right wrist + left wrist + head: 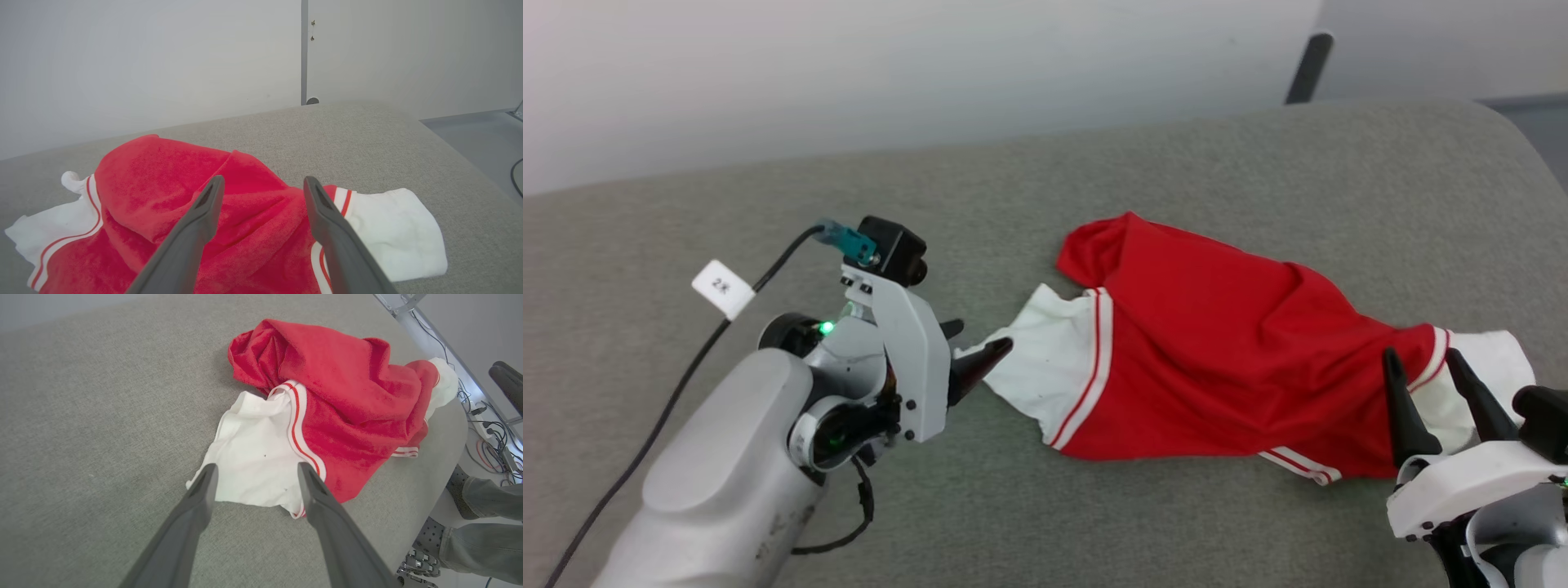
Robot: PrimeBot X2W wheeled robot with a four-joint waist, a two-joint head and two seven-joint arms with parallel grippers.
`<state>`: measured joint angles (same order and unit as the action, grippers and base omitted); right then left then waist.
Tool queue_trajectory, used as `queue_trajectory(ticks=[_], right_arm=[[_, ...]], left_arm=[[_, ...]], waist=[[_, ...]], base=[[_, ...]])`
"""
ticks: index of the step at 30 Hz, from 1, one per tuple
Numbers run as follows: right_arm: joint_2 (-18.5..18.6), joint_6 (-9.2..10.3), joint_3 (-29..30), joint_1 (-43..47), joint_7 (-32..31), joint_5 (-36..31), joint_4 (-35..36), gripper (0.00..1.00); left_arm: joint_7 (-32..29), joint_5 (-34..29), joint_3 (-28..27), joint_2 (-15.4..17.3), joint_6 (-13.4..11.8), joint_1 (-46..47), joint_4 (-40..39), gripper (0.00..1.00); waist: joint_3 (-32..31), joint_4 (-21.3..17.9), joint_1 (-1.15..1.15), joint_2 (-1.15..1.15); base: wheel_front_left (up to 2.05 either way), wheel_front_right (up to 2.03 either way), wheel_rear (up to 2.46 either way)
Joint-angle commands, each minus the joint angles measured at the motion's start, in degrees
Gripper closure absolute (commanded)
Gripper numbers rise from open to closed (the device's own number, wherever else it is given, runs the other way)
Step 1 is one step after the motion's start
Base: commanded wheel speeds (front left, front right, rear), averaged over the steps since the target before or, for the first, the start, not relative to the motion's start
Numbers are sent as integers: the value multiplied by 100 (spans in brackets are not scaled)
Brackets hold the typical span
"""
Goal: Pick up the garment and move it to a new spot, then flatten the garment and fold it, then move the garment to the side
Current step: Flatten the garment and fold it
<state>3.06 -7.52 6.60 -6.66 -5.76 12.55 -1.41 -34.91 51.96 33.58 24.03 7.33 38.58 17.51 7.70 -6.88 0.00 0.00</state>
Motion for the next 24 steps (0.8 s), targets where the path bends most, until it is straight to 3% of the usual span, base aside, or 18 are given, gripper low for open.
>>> queue_trajectory(ticks=[1,17,24], right_arm=[[-16,6,-49,-83,52,19,-23,0],[-23,5,-241,-240,255,205,-261,0],[-24,6,-237,-316,292,240,-294,0]], left_arm=[[-75,10,40,3,22,103,171,0],[-279,-478,607,47,17,618,1865,0],[-361,-231,739,-209,9,712,2286,0]], waist=[[237,-270,0,0],[580,-591,0,0],[660,-583,0,0]], base=[[0,0,0],[0,0,0],[0,0,0]])
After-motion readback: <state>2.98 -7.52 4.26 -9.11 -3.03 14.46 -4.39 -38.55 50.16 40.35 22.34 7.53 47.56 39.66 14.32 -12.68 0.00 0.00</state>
